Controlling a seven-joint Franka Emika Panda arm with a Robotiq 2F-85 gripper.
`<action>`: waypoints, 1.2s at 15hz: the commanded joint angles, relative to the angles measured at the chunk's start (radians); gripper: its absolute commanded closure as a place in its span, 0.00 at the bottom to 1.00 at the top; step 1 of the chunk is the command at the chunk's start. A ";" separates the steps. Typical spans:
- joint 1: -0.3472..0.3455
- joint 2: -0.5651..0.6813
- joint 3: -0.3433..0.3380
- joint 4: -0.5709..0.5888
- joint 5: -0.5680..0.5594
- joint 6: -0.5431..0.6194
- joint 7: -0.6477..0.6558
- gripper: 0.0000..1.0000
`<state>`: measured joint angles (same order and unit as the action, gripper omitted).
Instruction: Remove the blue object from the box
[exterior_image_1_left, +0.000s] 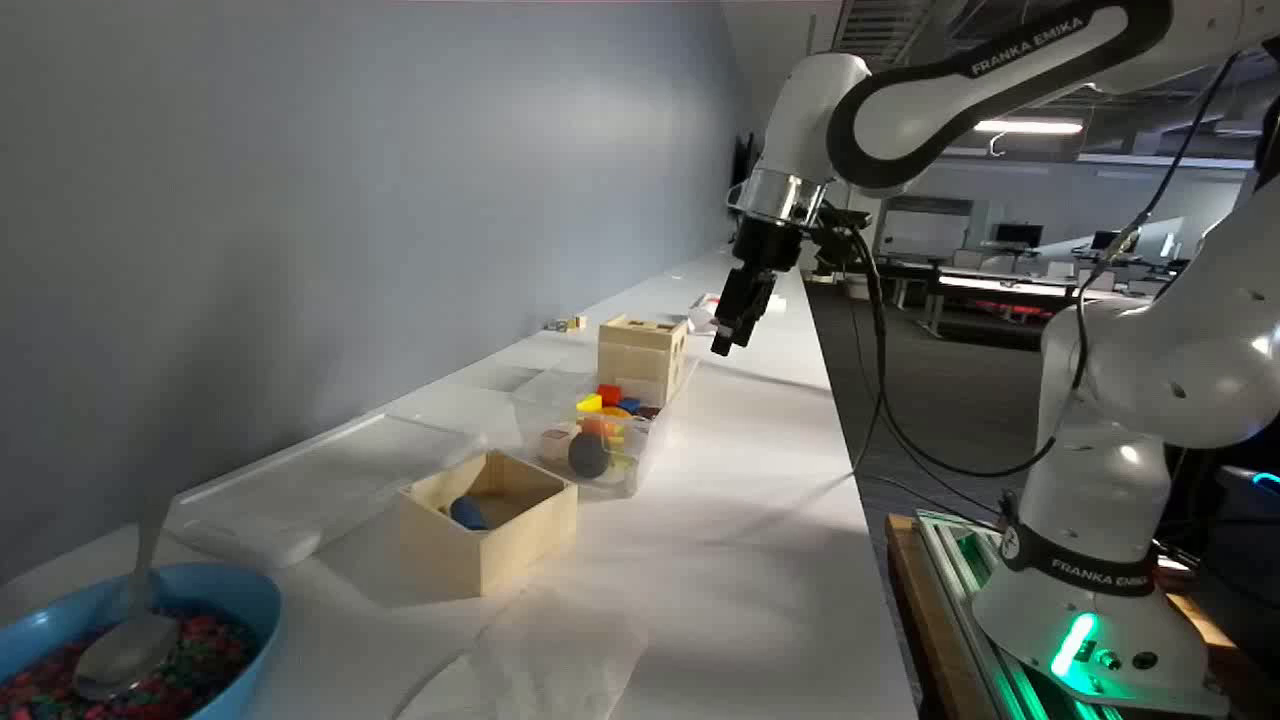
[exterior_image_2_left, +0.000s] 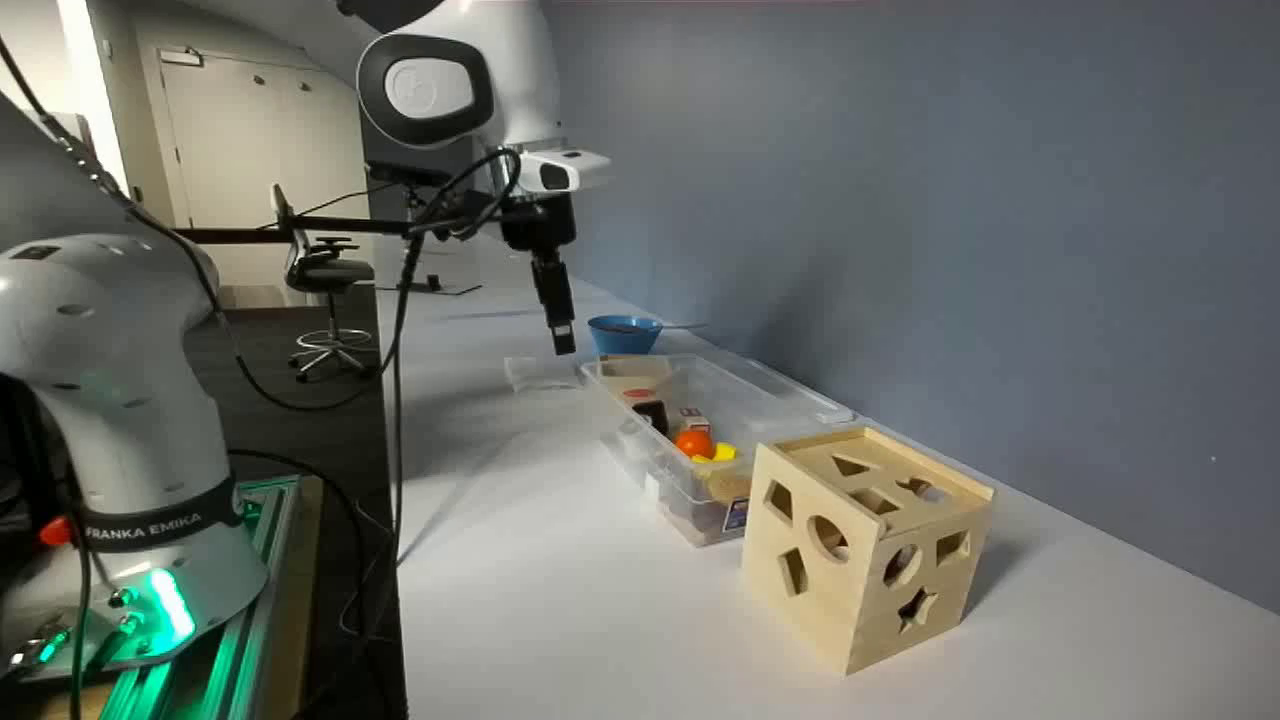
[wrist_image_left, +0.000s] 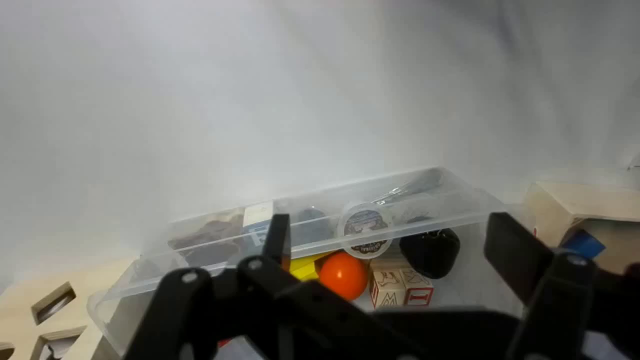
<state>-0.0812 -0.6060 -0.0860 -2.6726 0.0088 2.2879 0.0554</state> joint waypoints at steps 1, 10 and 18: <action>-0.008 0.000 0.007 0.002 0.006 -0.003 -0.005 0.00; 0.069 0.199 0.105 0.149 0.136 0.128 0.186 0.00; 0.105 0.389 0.180 0.307 0.131 0.131 0.319 0.00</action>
<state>0.0216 -0.2145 0.0975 -2.3649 0.1412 2.4211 0.3744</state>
